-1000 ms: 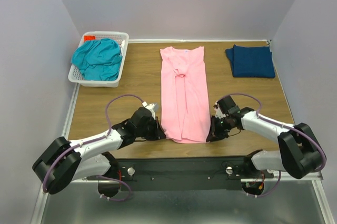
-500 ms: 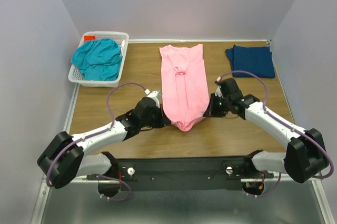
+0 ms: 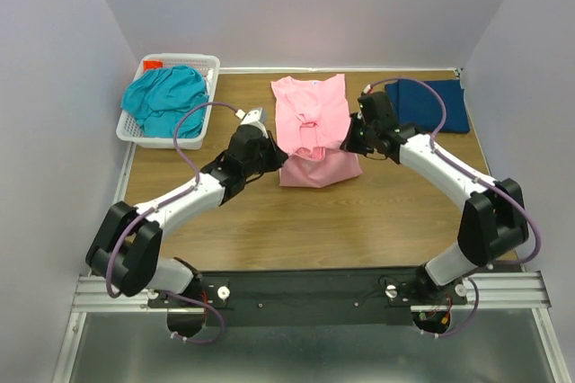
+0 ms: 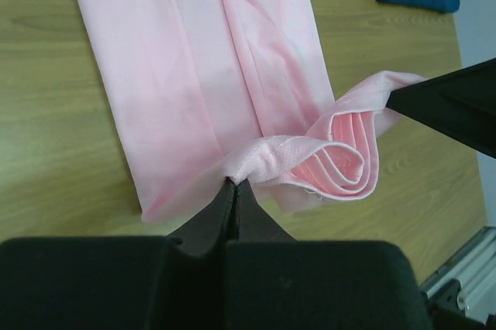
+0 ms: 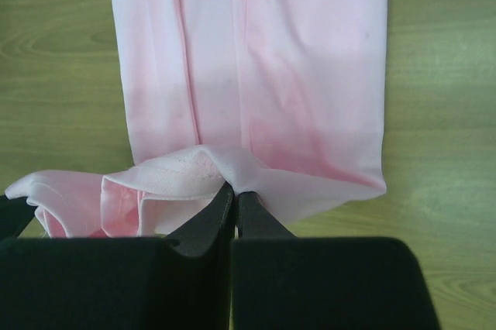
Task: Fold and stack the t-shirts
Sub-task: Fold the tshirt
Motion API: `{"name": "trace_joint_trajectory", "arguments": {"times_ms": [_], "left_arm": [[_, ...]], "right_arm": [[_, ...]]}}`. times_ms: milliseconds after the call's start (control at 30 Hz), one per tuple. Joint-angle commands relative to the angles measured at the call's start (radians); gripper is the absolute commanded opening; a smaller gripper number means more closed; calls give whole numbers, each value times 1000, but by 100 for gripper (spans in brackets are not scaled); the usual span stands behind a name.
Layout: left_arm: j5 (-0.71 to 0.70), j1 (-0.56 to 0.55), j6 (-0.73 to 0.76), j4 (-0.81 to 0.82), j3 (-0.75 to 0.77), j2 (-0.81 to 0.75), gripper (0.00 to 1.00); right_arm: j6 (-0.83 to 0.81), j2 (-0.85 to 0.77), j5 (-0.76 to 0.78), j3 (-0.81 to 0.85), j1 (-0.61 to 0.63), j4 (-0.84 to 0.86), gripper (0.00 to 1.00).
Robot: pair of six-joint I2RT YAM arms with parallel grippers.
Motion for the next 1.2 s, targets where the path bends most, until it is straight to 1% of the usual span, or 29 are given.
{"name": "trace_joint_trajectory", "arguments": {"times_ms": [0, 100, 300, 500, 600, 700, 767, 1167], "left_arm": [[-15, 52, 67, 56, 85, 88, 0], [61, 85, 110, 49, 157, 158, 0], [117, 135, 170, 9, 263, 269, 0], [123, 152, 212, -28, 346, 349, 0], [109, 158, 220, -76, 405, 404, 0], [100, 174, 212, -82, 412, 442, 0], [105, 181, 210, -80, 419, 459, 0], [170, 217, 230, -89, 514, 593, 0]], "right_arm": [[-16, 72, 79, 101, -20, 28, 7], [-13, 120, 86, 148, -35, 32, 7], [-30, 183, 76, 221, -72, 35, 7], [-44, 277, 24, 280, -97, 45, 7], [-52, 320, 11, 313, -109, 46, 8], [-62, 358, 12, 340, -115, 46, 8], [-66, 378, -14, 359, -118, 48, 8], [-43, 498, -16, 417, -150, 52, 9]]}}
